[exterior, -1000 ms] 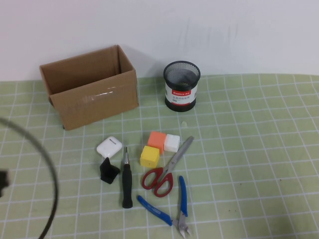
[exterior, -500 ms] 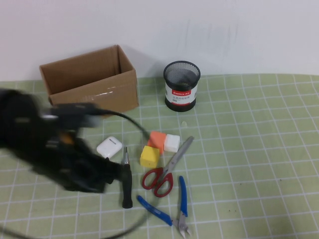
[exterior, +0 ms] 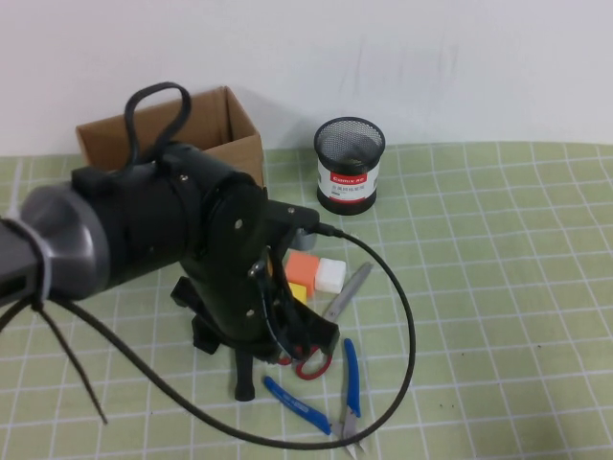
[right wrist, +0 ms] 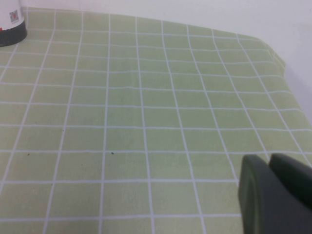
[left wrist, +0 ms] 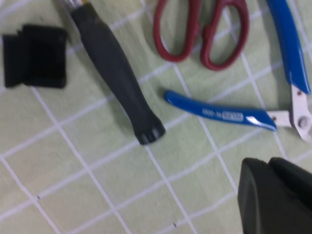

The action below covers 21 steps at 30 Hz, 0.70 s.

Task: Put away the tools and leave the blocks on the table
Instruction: Pick up the black Screwdriver from the table

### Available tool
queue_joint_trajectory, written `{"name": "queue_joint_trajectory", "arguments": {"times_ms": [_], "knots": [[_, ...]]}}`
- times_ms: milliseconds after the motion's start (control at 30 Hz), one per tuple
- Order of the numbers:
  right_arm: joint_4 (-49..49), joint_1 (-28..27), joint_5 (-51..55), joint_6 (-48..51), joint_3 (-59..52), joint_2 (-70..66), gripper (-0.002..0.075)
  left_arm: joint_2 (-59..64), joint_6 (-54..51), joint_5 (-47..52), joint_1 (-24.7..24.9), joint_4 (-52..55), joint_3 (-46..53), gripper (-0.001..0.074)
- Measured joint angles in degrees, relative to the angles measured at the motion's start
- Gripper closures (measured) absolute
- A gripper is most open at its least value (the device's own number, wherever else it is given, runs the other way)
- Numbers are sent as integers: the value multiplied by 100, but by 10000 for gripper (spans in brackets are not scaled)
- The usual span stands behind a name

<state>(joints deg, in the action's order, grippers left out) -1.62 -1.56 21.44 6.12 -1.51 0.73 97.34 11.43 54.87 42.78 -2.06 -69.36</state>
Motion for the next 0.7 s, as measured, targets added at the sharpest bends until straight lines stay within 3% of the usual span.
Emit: {"name": "queue_joint_trajectory", "arguments": {"times_ms": [200, 500, 700], "knots": [[0, 0, 0, 0, 0, 0, 736, 218, -253, -131, 0, 84, -52, 706], [0, 0, 0, 0, 0, 0, 736, 599, 127, -510, -89, 99, -52, 397], [0, 0, 0, 0, 0, 0, 736, 797, 852, -682, -256, 523, -52, 366]]}}
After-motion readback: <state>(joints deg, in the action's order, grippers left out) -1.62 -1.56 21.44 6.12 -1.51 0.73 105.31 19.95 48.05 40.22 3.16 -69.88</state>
